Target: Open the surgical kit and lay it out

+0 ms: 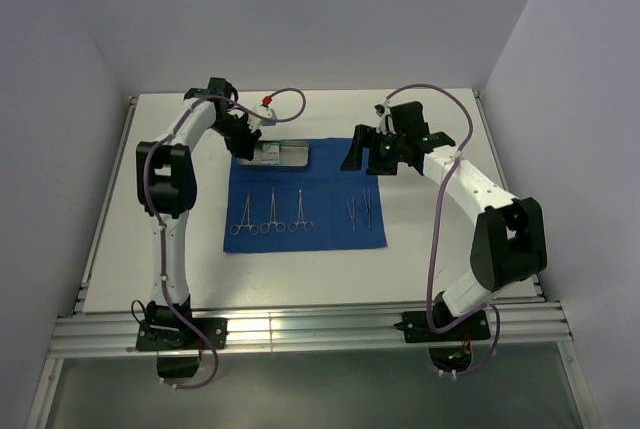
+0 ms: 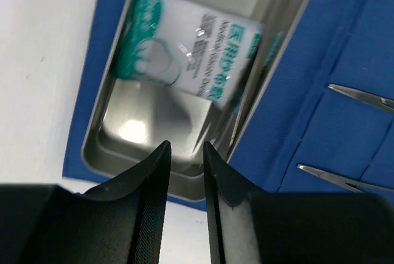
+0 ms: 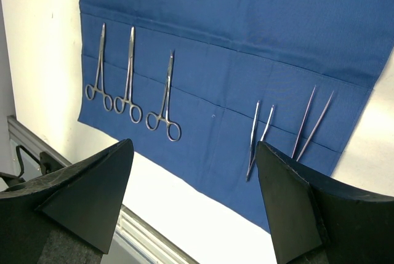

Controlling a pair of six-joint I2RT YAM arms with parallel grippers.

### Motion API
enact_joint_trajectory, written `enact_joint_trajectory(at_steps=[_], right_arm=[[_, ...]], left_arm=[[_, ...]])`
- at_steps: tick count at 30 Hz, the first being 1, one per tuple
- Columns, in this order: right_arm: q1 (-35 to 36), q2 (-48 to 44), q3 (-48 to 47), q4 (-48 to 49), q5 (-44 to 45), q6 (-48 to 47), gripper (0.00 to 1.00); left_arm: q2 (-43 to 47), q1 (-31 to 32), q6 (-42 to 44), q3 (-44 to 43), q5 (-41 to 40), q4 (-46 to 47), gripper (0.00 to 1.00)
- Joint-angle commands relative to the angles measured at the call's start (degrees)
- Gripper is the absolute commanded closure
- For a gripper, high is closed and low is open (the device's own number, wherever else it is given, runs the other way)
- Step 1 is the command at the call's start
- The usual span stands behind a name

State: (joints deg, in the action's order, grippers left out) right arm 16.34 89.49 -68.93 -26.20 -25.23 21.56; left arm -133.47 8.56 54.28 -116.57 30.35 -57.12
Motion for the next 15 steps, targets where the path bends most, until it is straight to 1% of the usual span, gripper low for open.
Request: enact_joint_trajectory(at_steps=[1,3,6,15], right_arm=[[-0.4,0.8,-0.4,0.5,-1.0,-0.4,0.13],[-0.4,0.7,-0.3,0.4,-1.0,-0.5,0.13],[-0.3,0.9,-0.2,0.4,-1.0,-0.6,0.13],[-0.4,1.2,-0.6,0.4,-1.3,-0.1,0.13]], left_arm=[[-0.7,-0.1,8.8,-4.9,7.9,-6.8,0.67],[-0.9,-0.1,9.9,-4.7,9.5,-7.0,0.67],[-1.7,-0.1,10.5,-5.0,9.9,-7.7,0.67],[-2.1,0.0,9.8,-2.8,8.9,-5.4,0.68]])
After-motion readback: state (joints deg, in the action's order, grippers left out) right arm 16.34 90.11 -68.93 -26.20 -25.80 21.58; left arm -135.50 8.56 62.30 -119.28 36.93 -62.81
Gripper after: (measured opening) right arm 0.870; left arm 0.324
